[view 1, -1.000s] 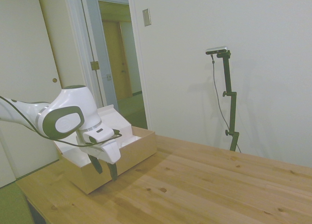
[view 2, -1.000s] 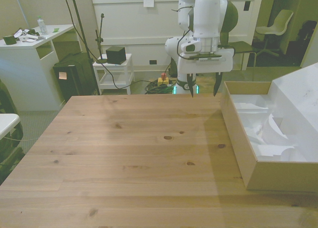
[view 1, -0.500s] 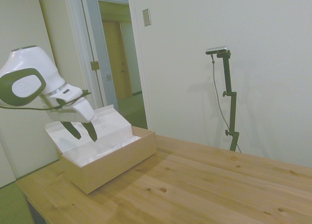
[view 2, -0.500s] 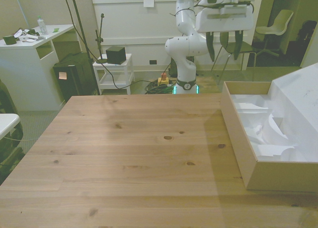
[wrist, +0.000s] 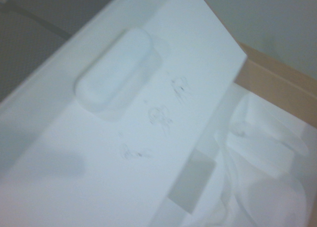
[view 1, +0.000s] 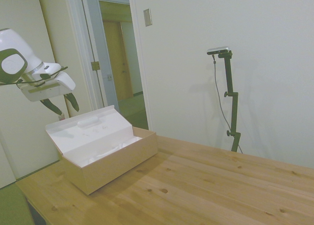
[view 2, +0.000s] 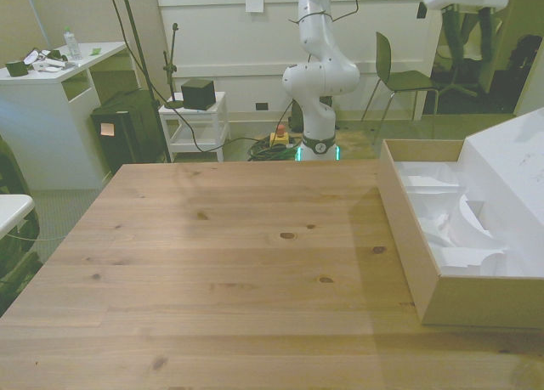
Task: Close the box
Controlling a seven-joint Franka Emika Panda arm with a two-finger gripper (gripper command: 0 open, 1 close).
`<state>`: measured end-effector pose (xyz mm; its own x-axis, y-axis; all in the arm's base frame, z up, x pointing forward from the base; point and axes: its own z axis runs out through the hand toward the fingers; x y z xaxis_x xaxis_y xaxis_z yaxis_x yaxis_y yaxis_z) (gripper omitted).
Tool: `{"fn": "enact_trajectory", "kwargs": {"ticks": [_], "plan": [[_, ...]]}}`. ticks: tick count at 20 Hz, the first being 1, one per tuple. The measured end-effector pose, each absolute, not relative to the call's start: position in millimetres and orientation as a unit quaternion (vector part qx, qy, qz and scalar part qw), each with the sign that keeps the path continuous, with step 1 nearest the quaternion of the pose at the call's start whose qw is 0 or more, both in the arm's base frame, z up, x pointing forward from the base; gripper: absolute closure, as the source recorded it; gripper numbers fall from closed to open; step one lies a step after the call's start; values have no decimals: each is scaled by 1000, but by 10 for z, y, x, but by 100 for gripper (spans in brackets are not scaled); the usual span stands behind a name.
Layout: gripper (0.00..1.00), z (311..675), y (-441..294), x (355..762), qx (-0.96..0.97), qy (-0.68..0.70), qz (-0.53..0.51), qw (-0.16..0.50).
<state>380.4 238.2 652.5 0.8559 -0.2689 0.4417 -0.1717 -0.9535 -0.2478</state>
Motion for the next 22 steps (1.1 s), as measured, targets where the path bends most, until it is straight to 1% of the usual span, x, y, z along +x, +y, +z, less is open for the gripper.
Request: {"fn": "enact_trajectory", "kwargs": {"ticks": [3,6,9,14,18,20,22], "plan": [[0,6447,2816,4022,-966,69,-233,86],[0,6284,3195,4253,-969,21,-235,66],[0,6108,3550,4377,-968,-18,-245,61],[0,5737,4145,4439,-967,-70,-239,54],[0,5318,4364,4697,-972,-56,-230,12],[0,5313,4365,4761,-973,-37,-229,6],[0,5479,4257,4712,-972,-16,-236,-3]]}}
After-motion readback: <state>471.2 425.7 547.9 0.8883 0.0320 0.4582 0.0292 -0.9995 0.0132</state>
